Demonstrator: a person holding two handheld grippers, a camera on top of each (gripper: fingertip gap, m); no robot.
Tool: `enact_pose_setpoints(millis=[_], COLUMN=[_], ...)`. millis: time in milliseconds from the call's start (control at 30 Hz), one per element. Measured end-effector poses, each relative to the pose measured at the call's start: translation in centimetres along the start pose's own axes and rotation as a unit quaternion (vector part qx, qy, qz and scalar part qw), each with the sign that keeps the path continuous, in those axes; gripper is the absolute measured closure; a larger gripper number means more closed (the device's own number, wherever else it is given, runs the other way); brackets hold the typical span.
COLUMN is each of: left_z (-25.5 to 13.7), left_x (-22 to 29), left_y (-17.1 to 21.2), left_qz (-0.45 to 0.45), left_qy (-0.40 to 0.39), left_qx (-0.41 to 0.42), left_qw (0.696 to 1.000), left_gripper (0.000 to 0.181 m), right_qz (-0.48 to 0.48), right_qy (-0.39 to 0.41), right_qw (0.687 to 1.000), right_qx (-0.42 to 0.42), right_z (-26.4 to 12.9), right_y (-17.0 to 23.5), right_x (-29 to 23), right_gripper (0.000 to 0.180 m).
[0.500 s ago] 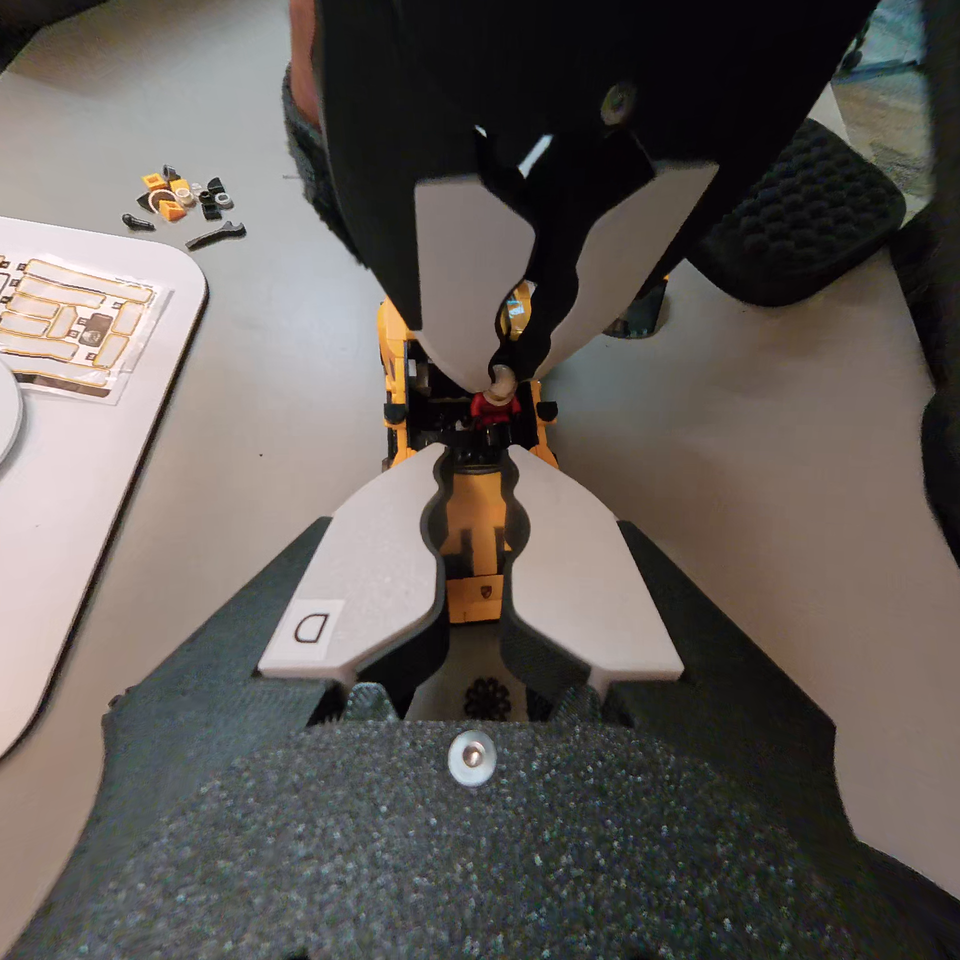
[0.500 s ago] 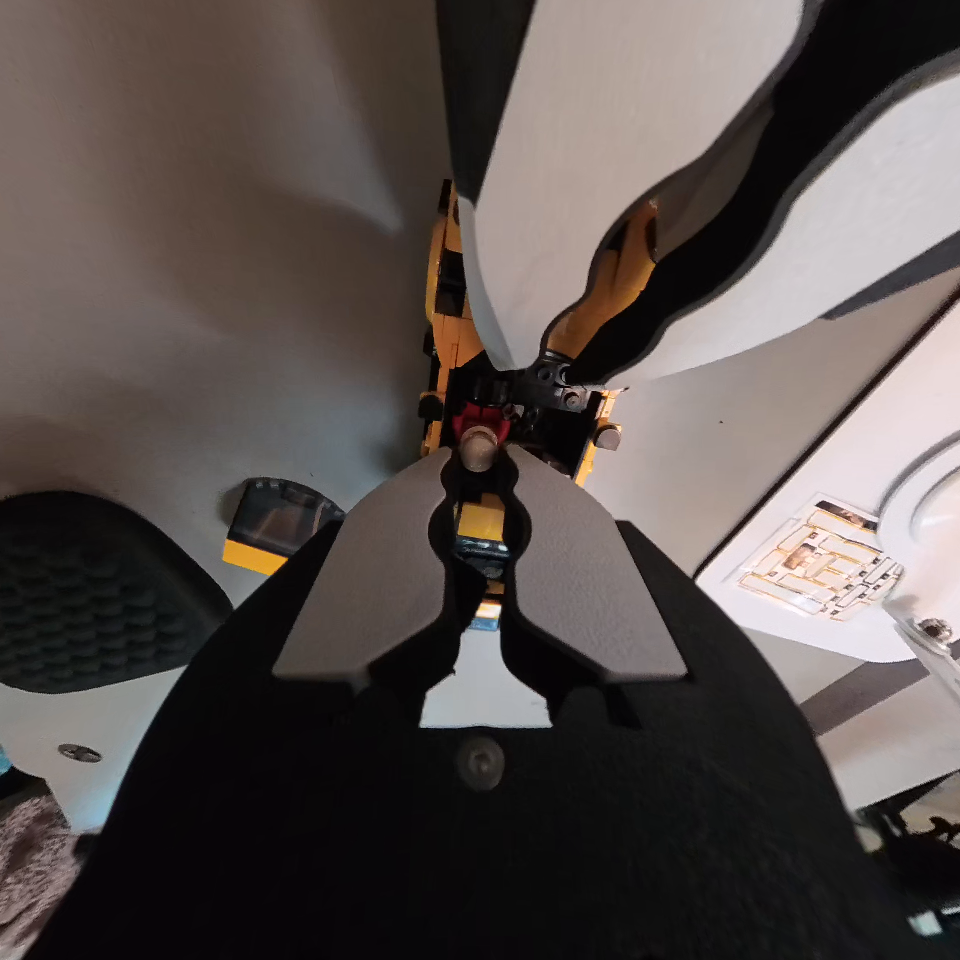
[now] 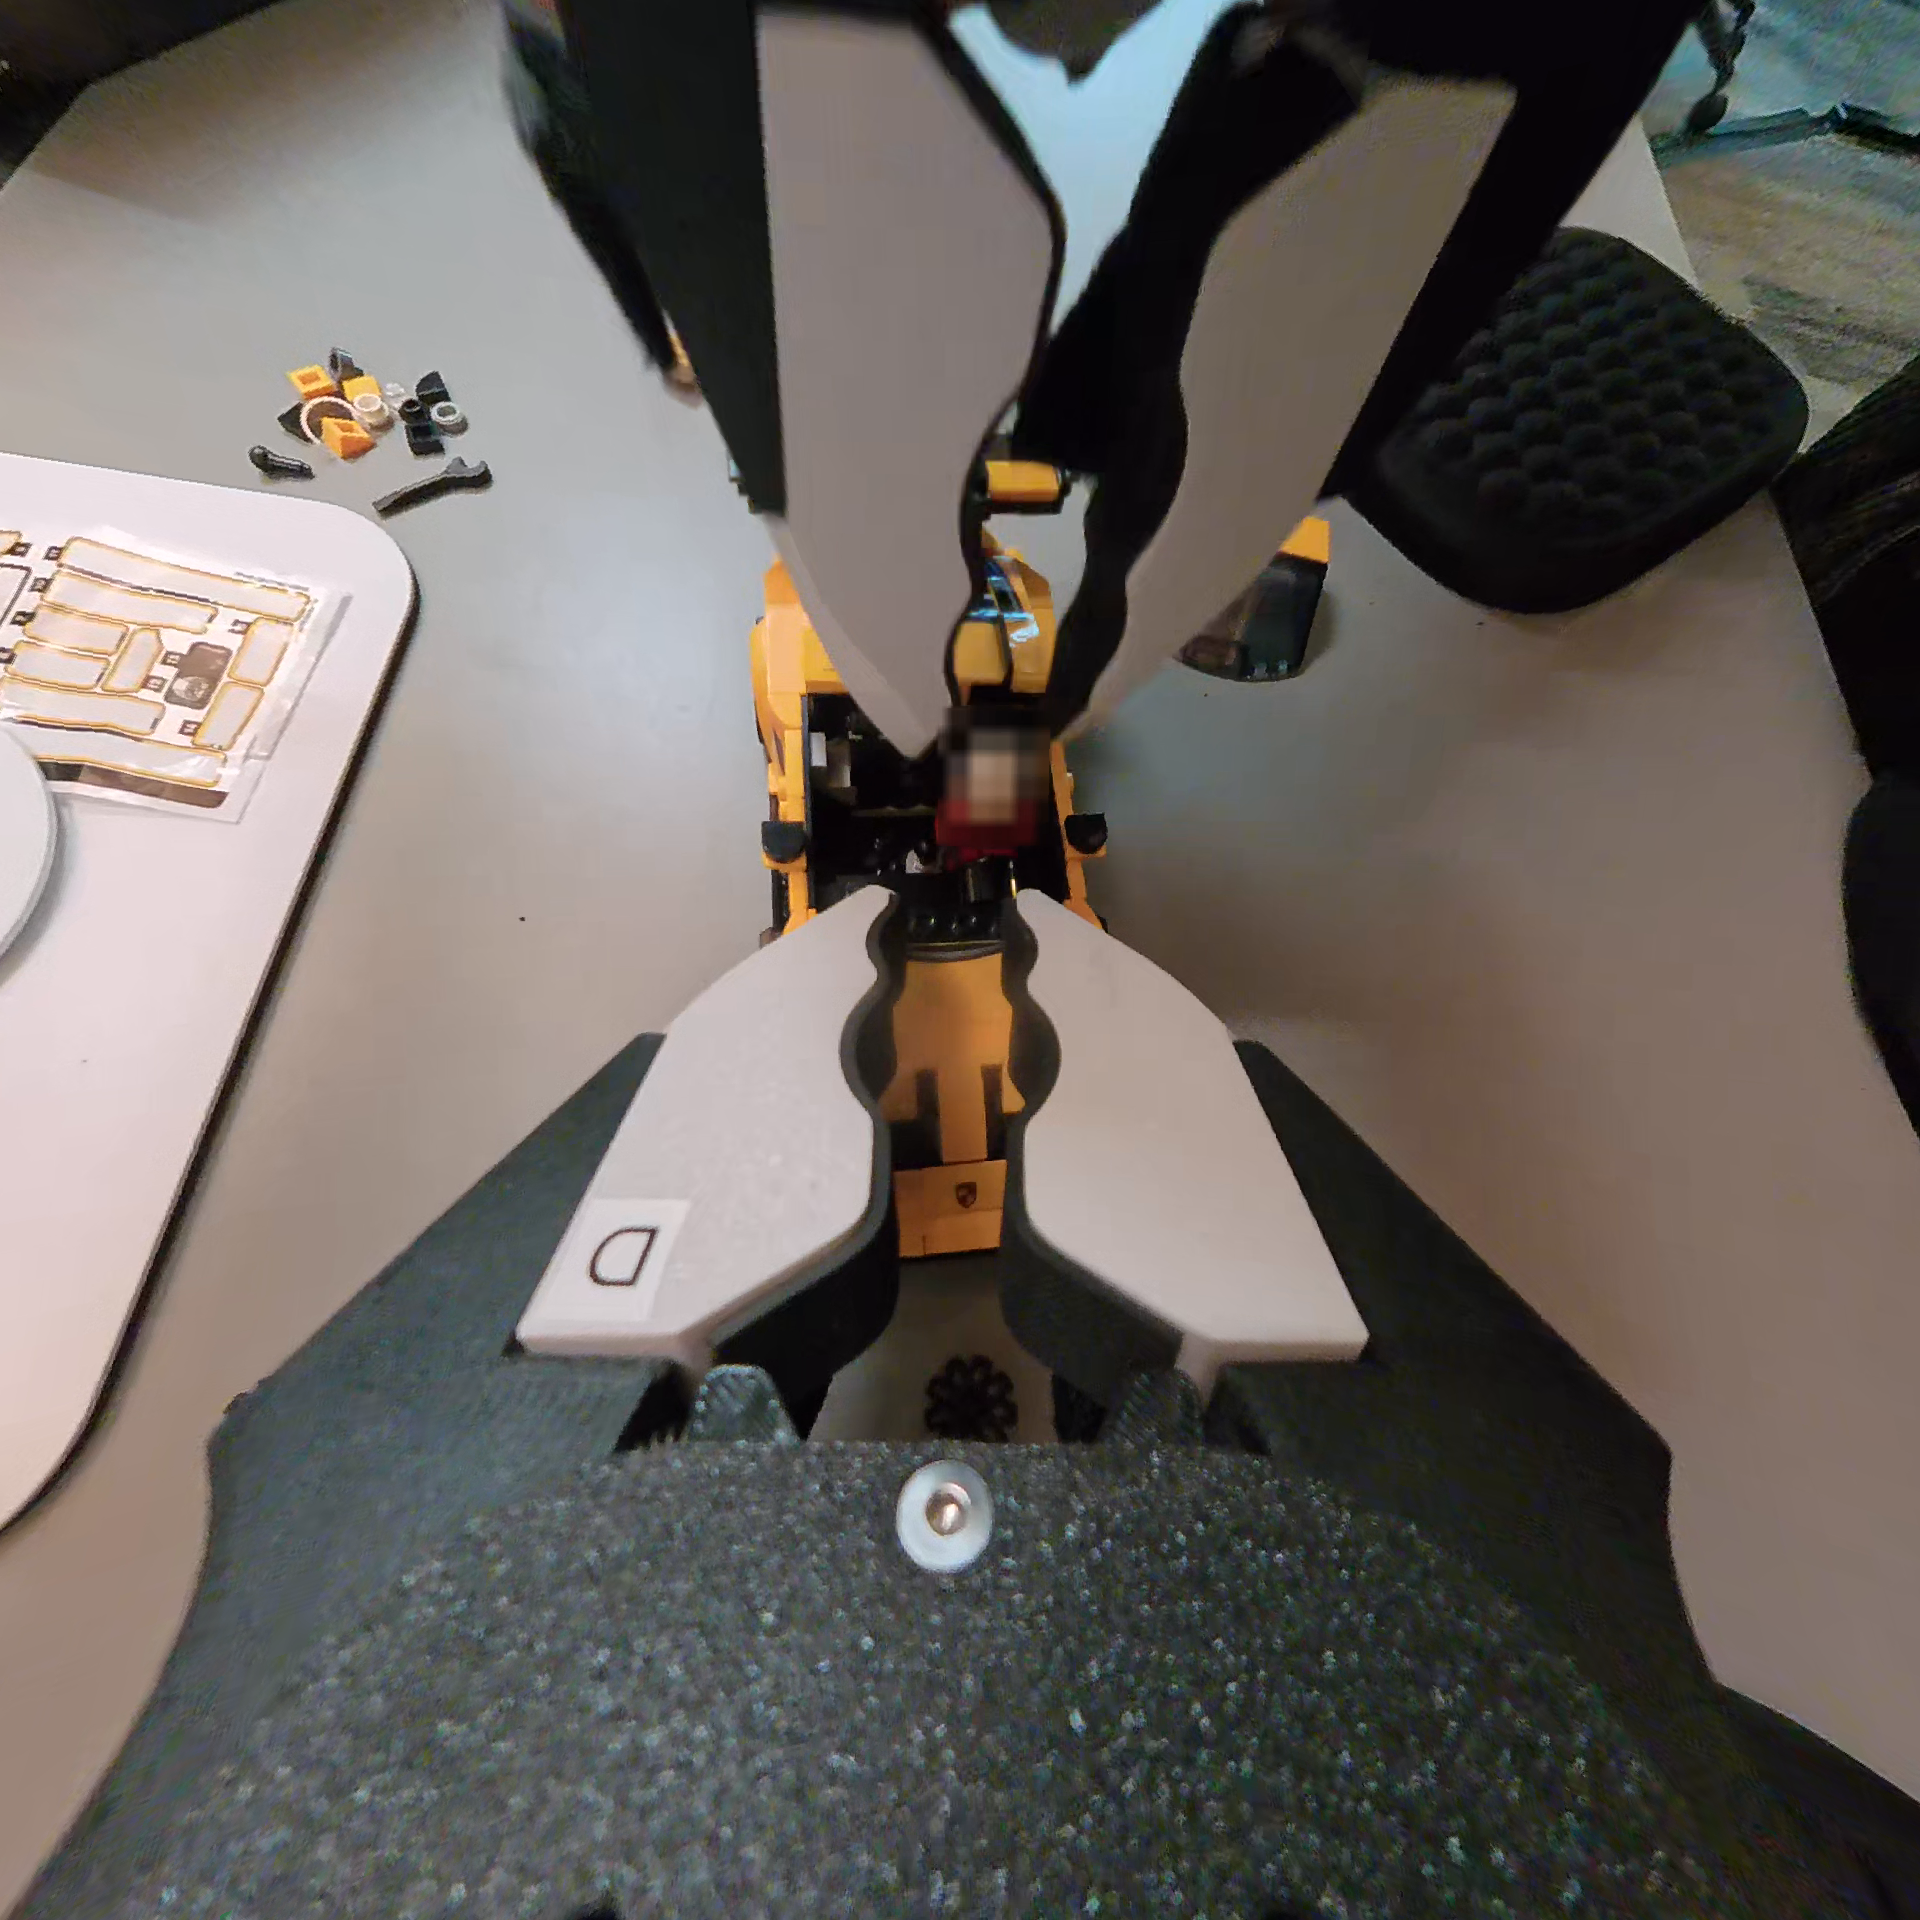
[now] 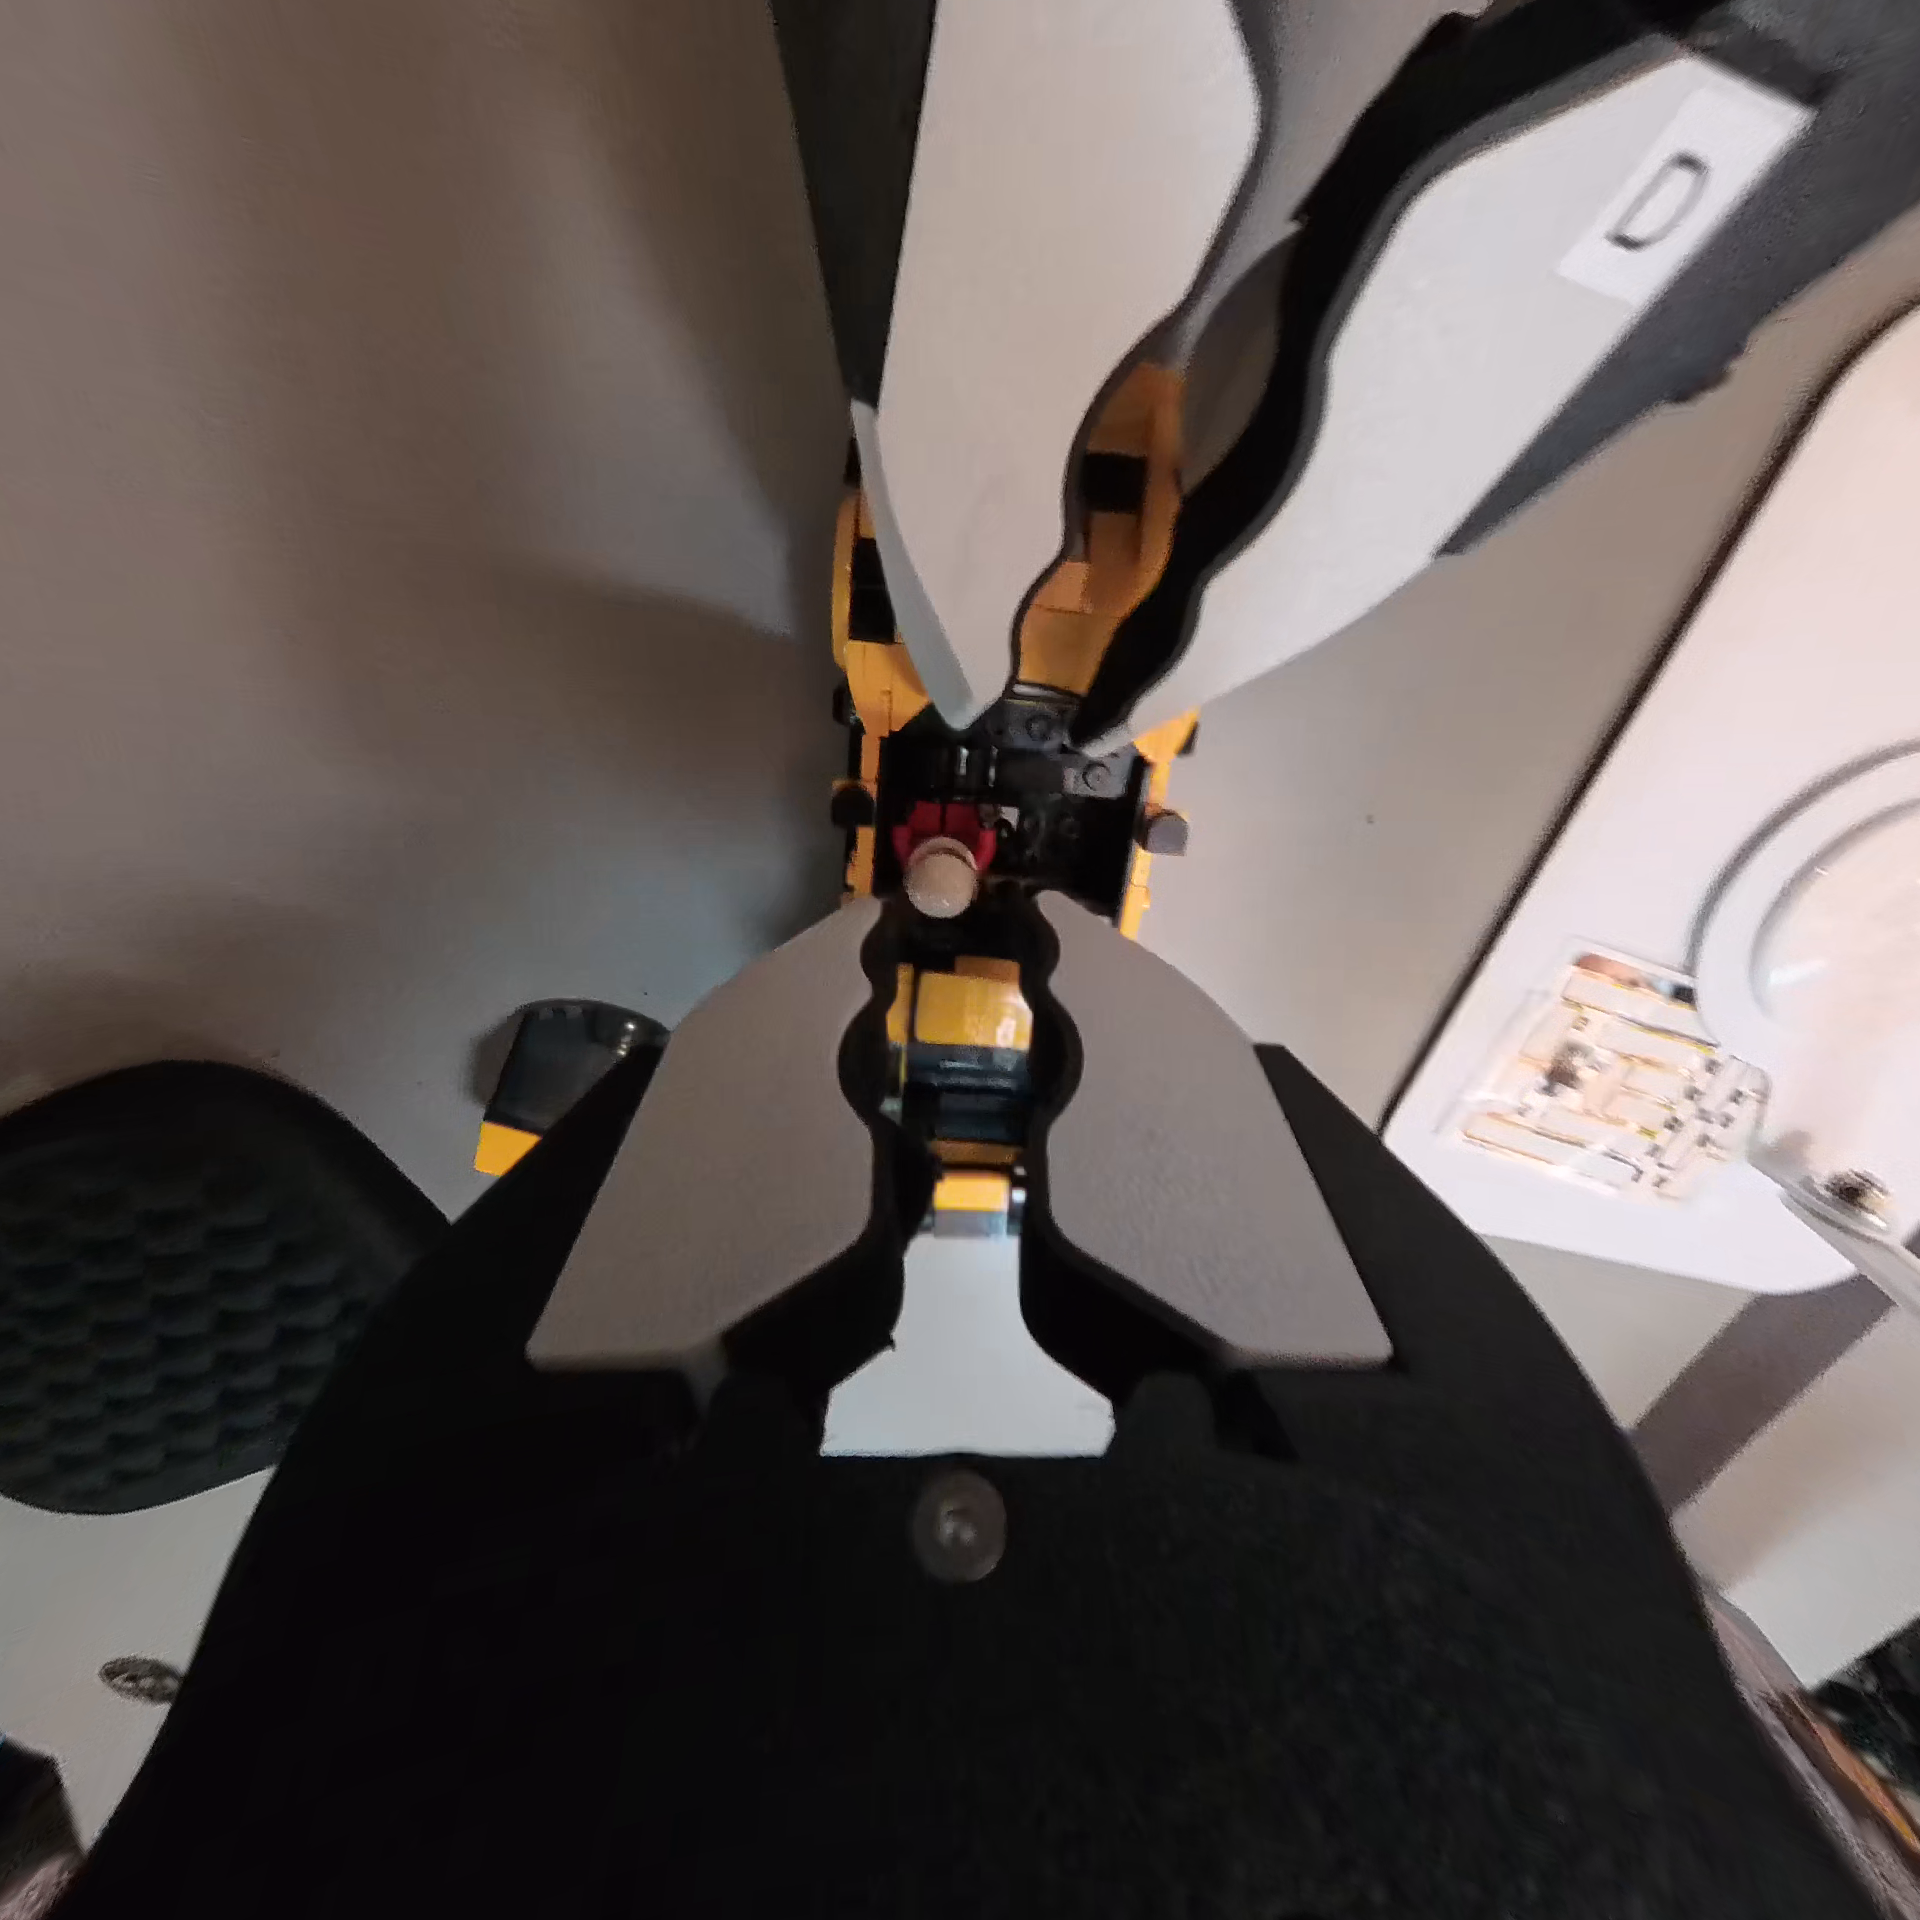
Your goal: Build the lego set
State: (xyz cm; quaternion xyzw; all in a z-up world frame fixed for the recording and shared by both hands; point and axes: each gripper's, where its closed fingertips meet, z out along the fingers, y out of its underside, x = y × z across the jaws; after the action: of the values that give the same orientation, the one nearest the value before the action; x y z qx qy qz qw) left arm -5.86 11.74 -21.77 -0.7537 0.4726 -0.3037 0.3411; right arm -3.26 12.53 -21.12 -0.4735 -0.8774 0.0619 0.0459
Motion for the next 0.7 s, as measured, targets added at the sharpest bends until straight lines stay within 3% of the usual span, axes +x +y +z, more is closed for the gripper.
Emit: enact_pose_setpoints(millis=[233, 467, 533, 700], left_z=[-1.3, -3.3, -3.5, -3.1], left_x=[-0.4, -0.8, -0.4, -0.4], left_y=[-0.5, -0.5, 0.6, 2.7], left_qz=[0.013, 0.039, 0.021, -0.001], left_qy=[-0.029, -0.105, -0.109, -0.124], left_qx=[0.005, -0.025, -0.048, -0.076], left_qw=[0.999, 0.993, 0.993, 0.989], left_gripper=[0.161, 0.138, 0.139, 0.121], right_qz=[0.072, 0.161, 0.176, 0.173], right_qy=[0.107, 0.054, 0.049, 0.058], right_qw=[0.986, 0.976, 0.974, 0.975], right_qx=[0.102, 0.133, 0.131, 0.130], right_z=[-5.4, -0.4, 1.3, 2.9], right_y=[2.6, 8.0, 8.6, 8.3], right_x=[-1.2, -8.4, -9.3, -9.7], right_gripper=[0.154, 0.118, 0.109, 0.108])
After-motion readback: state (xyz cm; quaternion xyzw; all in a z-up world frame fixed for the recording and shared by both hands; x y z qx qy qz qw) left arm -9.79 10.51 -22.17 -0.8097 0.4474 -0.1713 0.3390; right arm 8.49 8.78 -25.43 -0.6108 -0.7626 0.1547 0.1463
